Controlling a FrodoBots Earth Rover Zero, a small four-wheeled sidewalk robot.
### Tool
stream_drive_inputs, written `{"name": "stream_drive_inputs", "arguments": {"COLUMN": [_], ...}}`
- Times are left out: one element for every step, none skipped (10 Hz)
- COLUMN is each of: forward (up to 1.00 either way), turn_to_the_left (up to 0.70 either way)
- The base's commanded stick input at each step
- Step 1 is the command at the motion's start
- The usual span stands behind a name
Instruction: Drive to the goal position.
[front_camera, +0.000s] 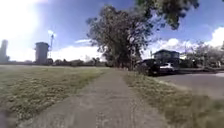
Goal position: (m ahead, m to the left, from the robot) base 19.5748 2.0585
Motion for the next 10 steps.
{"name": "stream_drive_inputs", "arguments": {"forward": [1.0,1.0,1.0,1.0,1.0,1.0,1.0,1.0,1.0,1.0], "turn_to_the_left": [0.0,0.0,0.0,0.0,0.0,0.0,0.0,0.0,0.0,0.0]}}
